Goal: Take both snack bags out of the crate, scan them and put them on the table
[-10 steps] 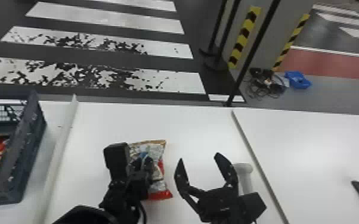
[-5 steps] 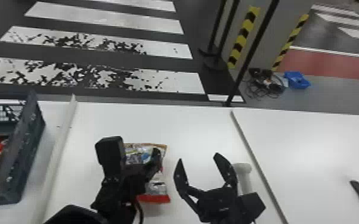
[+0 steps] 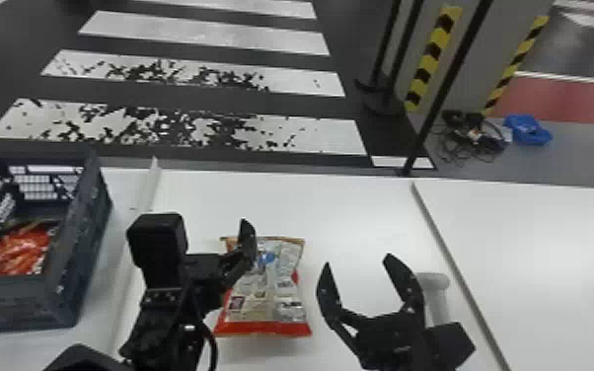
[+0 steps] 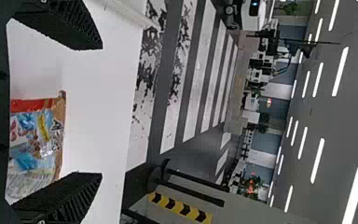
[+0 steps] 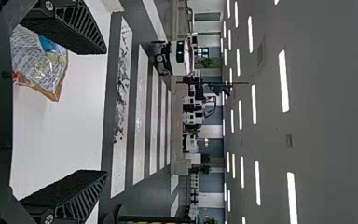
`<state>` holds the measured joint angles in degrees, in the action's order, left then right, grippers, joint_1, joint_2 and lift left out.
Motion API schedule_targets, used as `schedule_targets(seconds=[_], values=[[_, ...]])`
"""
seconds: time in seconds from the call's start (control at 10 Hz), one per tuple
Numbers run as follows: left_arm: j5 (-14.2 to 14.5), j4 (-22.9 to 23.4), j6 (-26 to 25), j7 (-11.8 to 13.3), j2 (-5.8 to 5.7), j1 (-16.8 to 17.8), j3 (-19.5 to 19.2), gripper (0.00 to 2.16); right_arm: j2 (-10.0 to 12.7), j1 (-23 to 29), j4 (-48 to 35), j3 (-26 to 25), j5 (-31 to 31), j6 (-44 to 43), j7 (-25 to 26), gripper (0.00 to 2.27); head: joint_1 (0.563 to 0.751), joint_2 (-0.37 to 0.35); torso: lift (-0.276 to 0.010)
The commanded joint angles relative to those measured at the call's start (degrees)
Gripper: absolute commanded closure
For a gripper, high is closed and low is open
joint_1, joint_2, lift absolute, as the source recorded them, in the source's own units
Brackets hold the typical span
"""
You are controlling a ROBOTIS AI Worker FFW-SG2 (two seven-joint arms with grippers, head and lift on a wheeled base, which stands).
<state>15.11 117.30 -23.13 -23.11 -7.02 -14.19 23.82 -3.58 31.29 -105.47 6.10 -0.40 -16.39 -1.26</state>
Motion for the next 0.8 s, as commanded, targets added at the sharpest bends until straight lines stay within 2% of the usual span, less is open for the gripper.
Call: schedule_targets(seconds=[0.0,0.1,0.3,0.4,0.5,0.6,0.7], values=[[-0.79,2.67,0.31,1.4,-3.18,-1.54,-2.9,0.02,0.07,-0.17,0.0,0.23,0.04,0.18,-0.06,0.07,0.695,-0.14,-0.092],[-1.14,3.55,3.83,2.37,-4.94,-3.13,-5.01,0.03,0.07,-0.44,0.09,0.75,0.04,0.53,-0.06,0.07,0.695,-0.112,-0.092],[-4.74,5.57,11.74,5.8,-8.54,-6.99,-9.4,0.04,0.07,-1.05,0.0,2.16,0.84,1.06,-0.14,0.11,0.695,-0.055,-0.092],[-6.59,6.1,15.61,6.59,-10.47,-8.84,-10.99,0.07,0.07,-1.32,0.0,2.6,1.01,1.76,-0.14,0.14,0.695,-0.011,-0.092],[-6.85,6.27,20.53,7.03,-11.7,-10.95,-12.74,0.07,0.24,-1.58,0.0,2.86,1.98,2.11,-0.14,0.21,0.695,0.024,-0.092],[-8.34,6.45,21.76,7.91,-12.05,-12.97,-14.33,0.07,0.33,-1.93,0.0,3.3,3.21,3.16,-0.14,0.37,0.695,0.057,-0.092],[-9.49,6.45,24.57,8.52,-12.14,-15.08,-15.38,0.07,0.42,-2.28,0.0,3.92,4.26,4.4,-0.14,0.73,0.695,0.071,-0.092]])
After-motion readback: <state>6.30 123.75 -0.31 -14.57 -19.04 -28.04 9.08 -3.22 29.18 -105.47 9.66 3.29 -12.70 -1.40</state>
